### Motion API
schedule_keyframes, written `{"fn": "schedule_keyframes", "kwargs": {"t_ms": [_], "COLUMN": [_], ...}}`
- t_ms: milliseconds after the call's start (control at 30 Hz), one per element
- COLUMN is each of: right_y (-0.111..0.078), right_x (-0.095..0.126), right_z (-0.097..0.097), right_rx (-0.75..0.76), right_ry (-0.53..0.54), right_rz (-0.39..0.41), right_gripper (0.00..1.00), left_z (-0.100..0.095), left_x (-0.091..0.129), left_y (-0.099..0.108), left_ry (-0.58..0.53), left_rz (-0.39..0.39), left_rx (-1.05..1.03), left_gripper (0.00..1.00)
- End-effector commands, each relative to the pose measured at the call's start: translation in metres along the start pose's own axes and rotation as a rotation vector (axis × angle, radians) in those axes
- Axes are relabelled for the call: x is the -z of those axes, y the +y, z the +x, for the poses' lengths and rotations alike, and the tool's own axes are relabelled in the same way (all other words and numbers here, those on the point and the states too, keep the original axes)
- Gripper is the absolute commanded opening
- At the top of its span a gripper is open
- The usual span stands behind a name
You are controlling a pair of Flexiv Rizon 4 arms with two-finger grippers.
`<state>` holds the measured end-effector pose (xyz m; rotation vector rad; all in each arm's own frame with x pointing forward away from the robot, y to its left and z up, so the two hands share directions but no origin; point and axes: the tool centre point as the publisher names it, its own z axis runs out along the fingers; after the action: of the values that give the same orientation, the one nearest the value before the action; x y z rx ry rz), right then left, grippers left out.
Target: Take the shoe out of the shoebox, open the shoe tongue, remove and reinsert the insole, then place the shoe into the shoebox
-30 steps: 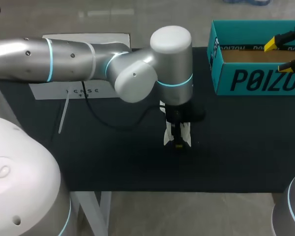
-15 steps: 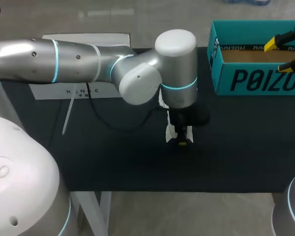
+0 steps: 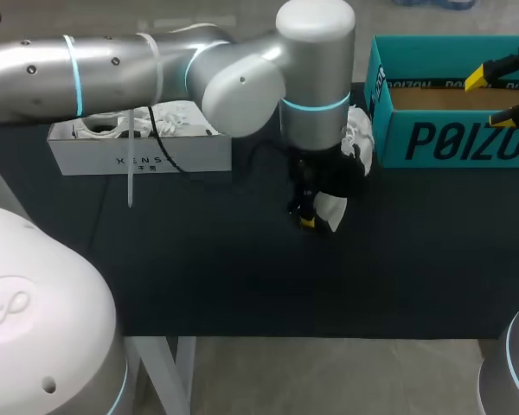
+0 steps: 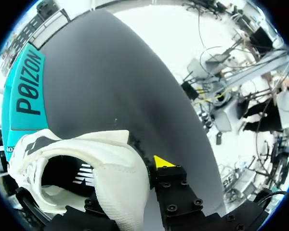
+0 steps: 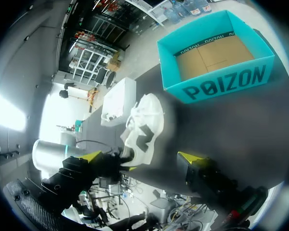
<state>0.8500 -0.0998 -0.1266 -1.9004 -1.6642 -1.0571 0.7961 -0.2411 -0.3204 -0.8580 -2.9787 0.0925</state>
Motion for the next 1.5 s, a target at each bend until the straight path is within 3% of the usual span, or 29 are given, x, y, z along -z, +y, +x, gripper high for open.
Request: {"fn": "schedule_keyframes", "kwargs": {"t_ms": [33,267,333,367,433,467,500,533,1000,1067,1133,1300,1500], "right_y": [-0.001,-0.001,-0.001,-0.001,-0.001,-0.001,-0.001,-0.001,-0.001,-0.001,-0.001,-0.001,-0.001], "right_x": [0.000,0.000,0.000,0.000,0.000,0.000,0.000,0.000,0.000,0.000,0.000,0.000,0.000], "right_z": [0.000,0.000,0.000,0.000,0.000,0.000,0.000,0.000,0.000,0.000,0.000,0.000,0.000], "right_rx": [-0.001,-0.001,-0.001,-0.001,-0.001,-0.001,-0.001,-0.001,-0.001,-0.001,-0.001,-0.001,-0.001], "right_ry": [-0.003,-0.003,-0.003,-0.003,-0.003,-0.003,-0.003,-0.003,-0.003,-0.003,-0.003,-0.003,-0.003], "right_rz": [-0.001,-0.001,-0.001,-0.001,-0.001,-0.001,-0.001,-0.001,-0.001,-0.001,-0.001,-0.001,-0.001], "right_gripper": [1.00,1.00,1.00,1.00,1.00,1.00,1.00,1.00,1.00,1.00,1.00,1.00,1.00], "left_z": [0.002,0.002,0.010,0.014,0.023,0.025,0.026,0.028,0.028,0.027,0.026,0.025,0.027], "left_x": [0.033,0.033,0.043,0.051,0.061,0.073,0.079,0.083,0.083,0.084,0.085,0.111,0.145], "left_y": [0.000,0.000,0.012,0.022,0.042,0.059,0.069,0.077,0.077,0.094,0.116,0.170,0.222], "left_ry": [0.000,0.000,0.059,0.093,0.127,0.174,0.253,0.225,0.225,0.200,0.231,0.214,0.194], "left_rz": [-0.009,-0.009,0.066,0.143,0.189,0.327,0.357,0.325,0.325,0.187,0.150,-0.068,-0.189], "left_rx": [-0.008,-0.008,-0.191,-0.292,-0.574,-0.628,-0.718,-0.753,-0.753,-0.784,-0.797,-0.817,-0.874], "left_gripper": [0.00,0.00,0.00,0.00,0.00,0.00,0.00,0.00,0.00,0.00,0.00,0.00,0.00]}}
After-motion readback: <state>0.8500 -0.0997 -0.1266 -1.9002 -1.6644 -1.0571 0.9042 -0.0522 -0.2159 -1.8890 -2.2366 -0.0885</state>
